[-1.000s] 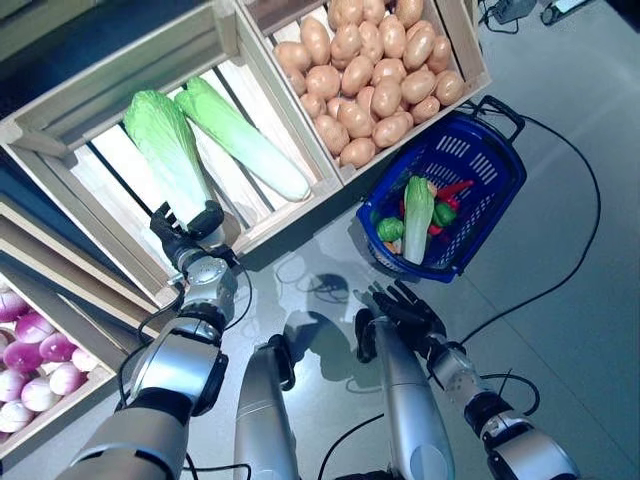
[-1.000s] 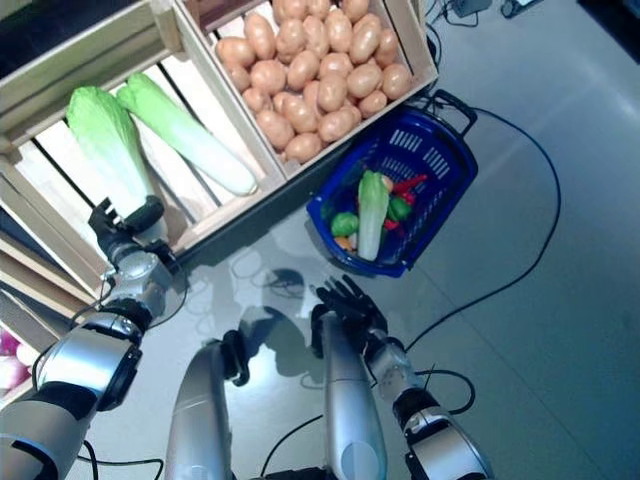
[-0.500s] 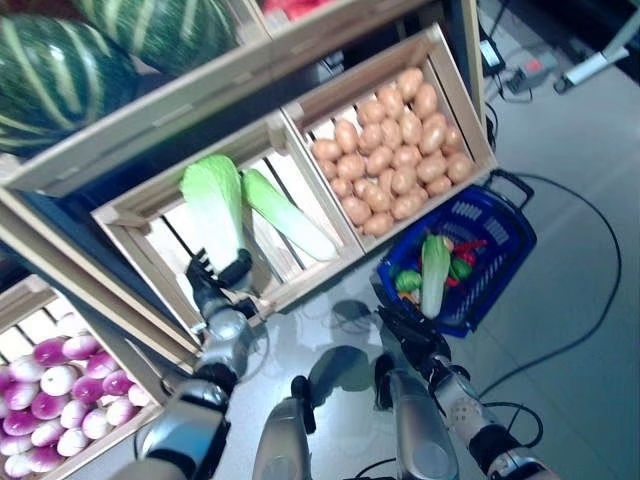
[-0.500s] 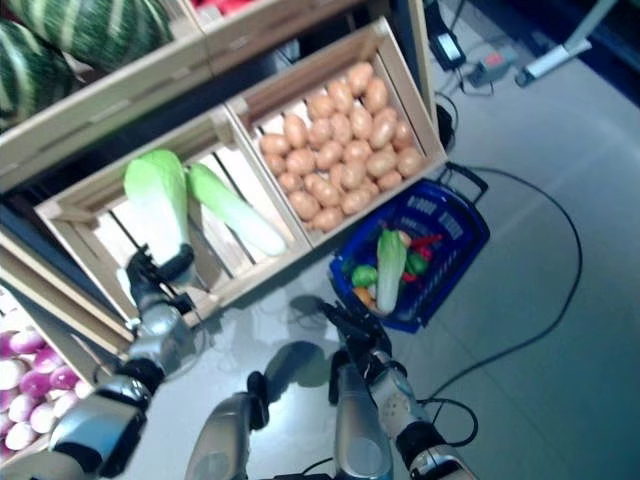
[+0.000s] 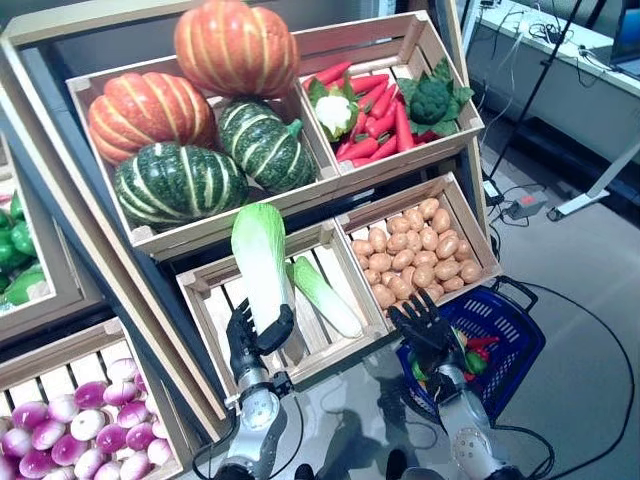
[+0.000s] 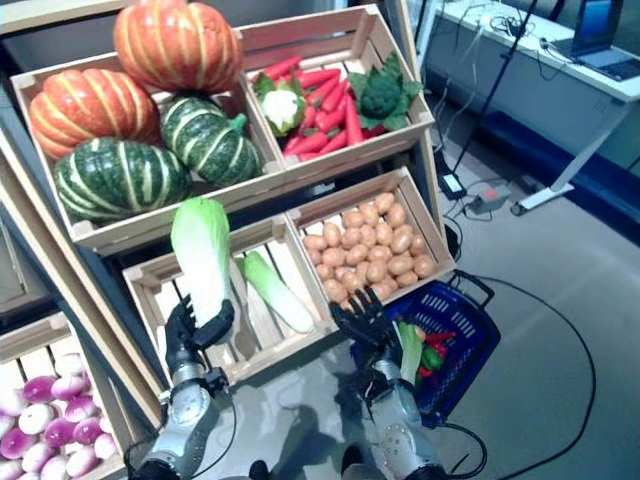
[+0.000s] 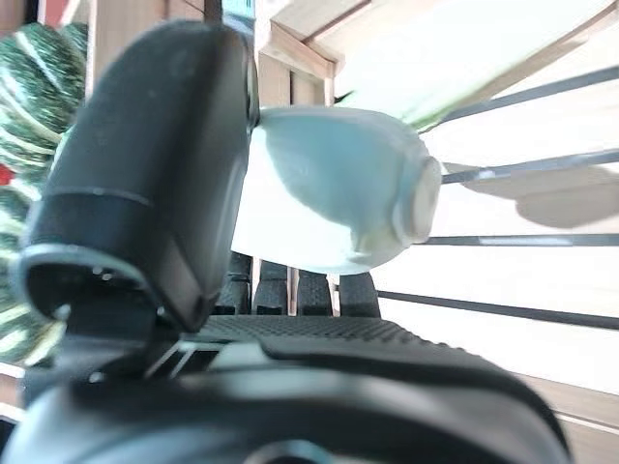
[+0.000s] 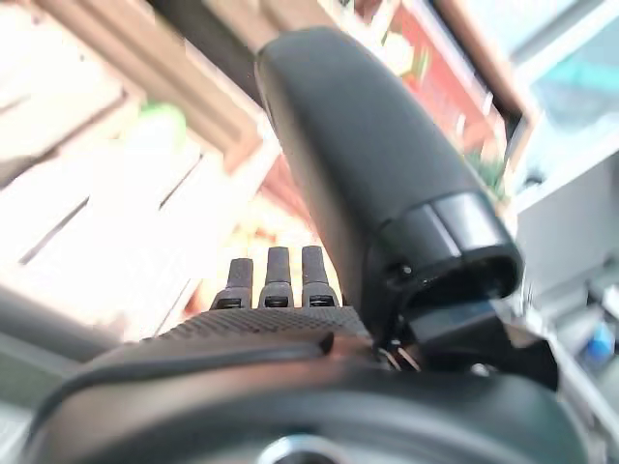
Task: Put vegetables into the basket
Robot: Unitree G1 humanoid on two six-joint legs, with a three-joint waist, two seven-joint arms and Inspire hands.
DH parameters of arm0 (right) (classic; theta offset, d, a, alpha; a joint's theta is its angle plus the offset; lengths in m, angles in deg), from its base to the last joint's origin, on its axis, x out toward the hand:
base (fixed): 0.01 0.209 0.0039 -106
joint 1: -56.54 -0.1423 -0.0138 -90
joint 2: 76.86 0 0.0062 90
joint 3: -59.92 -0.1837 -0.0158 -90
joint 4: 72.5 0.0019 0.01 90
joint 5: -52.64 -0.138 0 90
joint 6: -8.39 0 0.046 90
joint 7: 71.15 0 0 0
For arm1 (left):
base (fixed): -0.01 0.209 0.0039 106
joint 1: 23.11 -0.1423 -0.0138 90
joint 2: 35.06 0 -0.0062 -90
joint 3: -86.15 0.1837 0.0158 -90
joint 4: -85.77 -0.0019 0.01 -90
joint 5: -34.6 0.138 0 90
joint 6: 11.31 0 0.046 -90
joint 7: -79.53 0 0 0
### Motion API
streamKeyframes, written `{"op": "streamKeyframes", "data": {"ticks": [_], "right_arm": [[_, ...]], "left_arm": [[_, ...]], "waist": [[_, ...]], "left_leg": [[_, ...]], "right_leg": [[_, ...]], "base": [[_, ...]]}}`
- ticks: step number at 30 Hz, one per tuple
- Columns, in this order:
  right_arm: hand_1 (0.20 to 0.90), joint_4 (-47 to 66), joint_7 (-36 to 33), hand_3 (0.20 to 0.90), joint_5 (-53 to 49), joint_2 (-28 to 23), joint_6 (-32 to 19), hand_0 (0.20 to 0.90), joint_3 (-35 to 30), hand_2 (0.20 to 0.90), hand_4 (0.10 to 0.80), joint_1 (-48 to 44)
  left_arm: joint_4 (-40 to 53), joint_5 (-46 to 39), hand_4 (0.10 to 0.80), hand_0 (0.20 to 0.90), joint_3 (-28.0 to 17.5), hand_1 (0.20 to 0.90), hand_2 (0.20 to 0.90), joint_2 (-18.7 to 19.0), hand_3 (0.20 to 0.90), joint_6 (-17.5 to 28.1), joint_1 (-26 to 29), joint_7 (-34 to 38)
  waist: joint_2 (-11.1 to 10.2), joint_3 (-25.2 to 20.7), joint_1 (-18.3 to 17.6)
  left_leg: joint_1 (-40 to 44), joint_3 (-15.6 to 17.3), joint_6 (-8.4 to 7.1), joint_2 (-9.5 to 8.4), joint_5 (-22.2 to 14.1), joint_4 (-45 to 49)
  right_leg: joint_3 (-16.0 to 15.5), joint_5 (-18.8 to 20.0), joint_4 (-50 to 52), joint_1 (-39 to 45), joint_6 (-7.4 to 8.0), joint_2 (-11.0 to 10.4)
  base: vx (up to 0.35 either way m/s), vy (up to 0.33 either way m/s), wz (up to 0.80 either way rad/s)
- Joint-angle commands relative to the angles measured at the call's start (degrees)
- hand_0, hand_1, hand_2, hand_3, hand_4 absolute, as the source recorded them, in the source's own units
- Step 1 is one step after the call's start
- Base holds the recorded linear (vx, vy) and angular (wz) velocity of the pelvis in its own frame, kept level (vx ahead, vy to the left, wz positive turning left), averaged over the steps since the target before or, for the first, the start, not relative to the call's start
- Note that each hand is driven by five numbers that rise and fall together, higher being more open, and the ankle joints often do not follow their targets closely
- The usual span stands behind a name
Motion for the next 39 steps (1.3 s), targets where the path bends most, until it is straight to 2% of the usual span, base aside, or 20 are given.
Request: {"op": "streamKeyframes", "data": {"ticks": [1,9,14,26,39], "right_arm": [[0.900,4.5,8.2,0.900,-0.3,0.0,1.1,0.900,-2.0,0.900,0.800,-4.4],[0.900,5.8,16.0,0.900,-4.8,-3.2,6.3,0.900,-2.7,0.900,0.800,-8.6],[0.900,6.1,15.2,0.900,-3.2,-5.5,10.9,0.900,-2.6,0.900,0.800,-12.0],[0.900,-0.4,10.3,0.900,-9.0,-6.3,13.2,0.900,-2.9,0.900,0.800,-23.9],[0.900,-4.2,15.1,0.900,-18.6,-5.7,16.7,0.900,-3.5,0.900,0.800,-30.0]], "left_arm": [[10.8,10.1,0.400,0.300,1.9,0.300,0.300,4.9,0.300,6.4,7.1,-3.3],[11.9,13.1,0.400,0.300,4.3,0.300,0.300,6.5,0.300,6.2,6.2,-10.0],[12.5,14.4,0.400,0.300,6.4,0.300,0.300,8.3,0.300,8.0,4.8,-15.9],[14.4,13.3,0.400,0.300,12.9,0.300,0.300,10.7,0.300,10.0,7.0,-25.5],[16.0,14.5,0.400,0.300,18.2,0.300,0.300,12.7,0.300,11.6,8.6,-31.2]], "waist": [[-2.9,-3.6,0.7],[-4.2,-4.9,2.2],[-4.4,-5.7,3.2],[-3.7,-6.2,4.7],[-3.1,-6.9,5.9]], "left_leg": [[0.4,2.3,2.21,-4.10,-2.9,-1.6],[2.0,2.8,2.09,-3.42,-3.7,-1.6],[2.9,2.5,1.94,-3.31,-4.1,-1.6],[3.7,1.4,1.74,-3.22,-4.5,-1.6],[3.9,0.0,1.55,-3.16,-4.8,-1.6]], "right_leg": [[-0.8,1.3,-3.6,4.4,0.55,-1.2],[-1.7,0.3,-3.7,6.4,0.11,-0.5],[-2.1,-0.4,-3.7,7.4,-0.12,-0.5],[-3.1,-1.0,-3.7,8.8,-0.24,-0.9],[-4.1,-1.8,-3.7,9.5,-0.25,-1.2]], "base": [[0.056,-0.058,0.12],[0.056,-0.064,0.02],[0.064,-0.044,0.00],[0.041,-0.001,0.02],[0.018,0.012,0.06]]}}
